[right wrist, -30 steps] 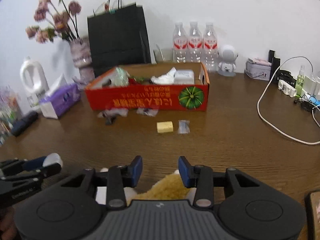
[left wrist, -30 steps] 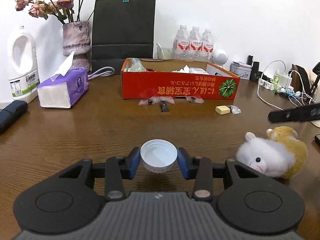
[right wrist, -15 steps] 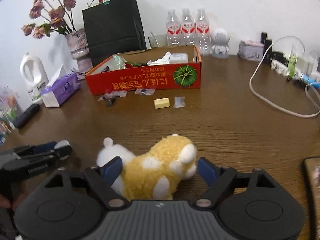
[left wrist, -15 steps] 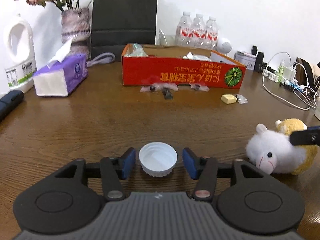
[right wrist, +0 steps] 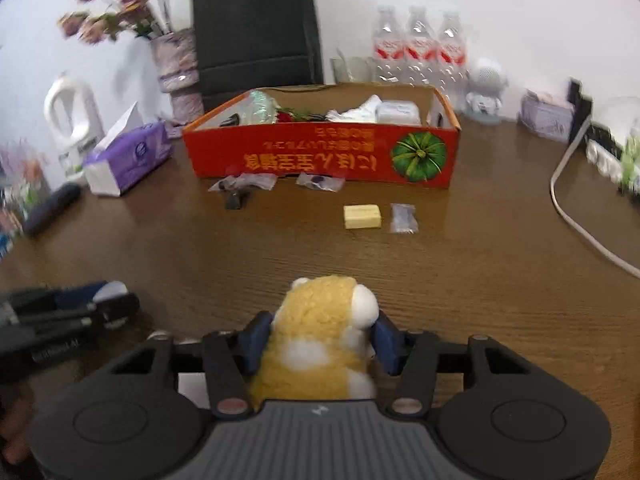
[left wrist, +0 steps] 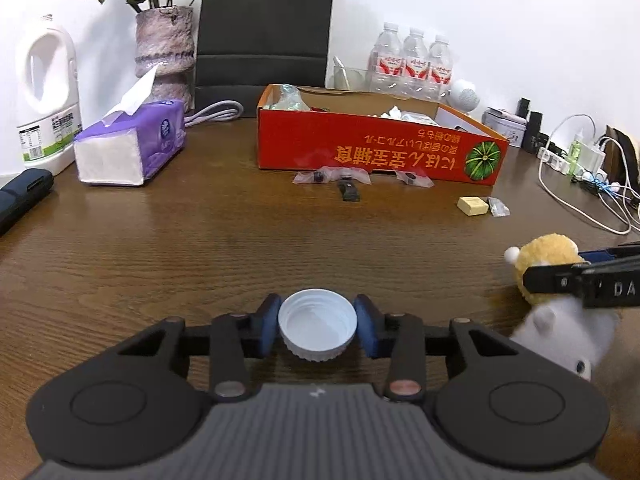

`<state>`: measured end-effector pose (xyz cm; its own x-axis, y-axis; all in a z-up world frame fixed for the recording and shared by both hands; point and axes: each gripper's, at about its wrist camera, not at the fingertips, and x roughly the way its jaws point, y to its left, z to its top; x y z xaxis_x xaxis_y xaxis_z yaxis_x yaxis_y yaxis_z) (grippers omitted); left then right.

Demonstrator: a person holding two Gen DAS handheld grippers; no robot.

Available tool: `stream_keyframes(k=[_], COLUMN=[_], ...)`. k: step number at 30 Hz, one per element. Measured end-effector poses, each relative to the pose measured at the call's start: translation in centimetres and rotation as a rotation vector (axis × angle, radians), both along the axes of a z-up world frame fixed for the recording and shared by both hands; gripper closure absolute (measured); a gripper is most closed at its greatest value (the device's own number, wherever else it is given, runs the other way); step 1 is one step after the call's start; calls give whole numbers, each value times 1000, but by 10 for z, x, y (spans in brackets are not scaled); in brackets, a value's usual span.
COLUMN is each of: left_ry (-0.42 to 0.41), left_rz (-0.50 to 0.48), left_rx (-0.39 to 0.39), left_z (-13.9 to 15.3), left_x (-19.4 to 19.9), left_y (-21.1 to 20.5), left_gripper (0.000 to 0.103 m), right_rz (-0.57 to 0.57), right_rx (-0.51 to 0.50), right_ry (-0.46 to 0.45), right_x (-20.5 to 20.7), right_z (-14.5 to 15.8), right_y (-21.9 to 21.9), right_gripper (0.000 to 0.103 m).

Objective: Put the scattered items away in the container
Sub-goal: 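Carry the bottle cap and plush toy over the box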

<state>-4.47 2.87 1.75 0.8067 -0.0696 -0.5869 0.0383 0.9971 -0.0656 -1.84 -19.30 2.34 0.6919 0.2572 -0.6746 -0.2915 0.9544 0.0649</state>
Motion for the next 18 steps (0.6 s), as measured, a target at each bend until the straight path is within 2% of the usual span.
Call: stream_keyframes(k=[3,6,8,12,15,18], left_ry=[-53,-121,-170,-281,-250,-144], left_rz=[4,-12,-37,-66,-101,-100], left_rx=[4,-5,-1,12,13,-9], left_z=[10,30,48,91,112,113], left_x=[-6,-3,12,69,135,210], left_y=[-3,-6,-9,-18,-25,-32], left_gripper=[62,62,62,62,62,62], right_rz=[3,-11,-21,-49,-53,-87], right_rx=[40,84,130,194,198,90], right_ry=[-35,-114,-161,-267,-335,-333], right_x=[-5,-9,-1,43,88,151], right_z=[8,27,43,90,125,135], right_y=[-2,-9,-18,-37,-41,-32], right_gripper=[59,59,59,59,59,59])
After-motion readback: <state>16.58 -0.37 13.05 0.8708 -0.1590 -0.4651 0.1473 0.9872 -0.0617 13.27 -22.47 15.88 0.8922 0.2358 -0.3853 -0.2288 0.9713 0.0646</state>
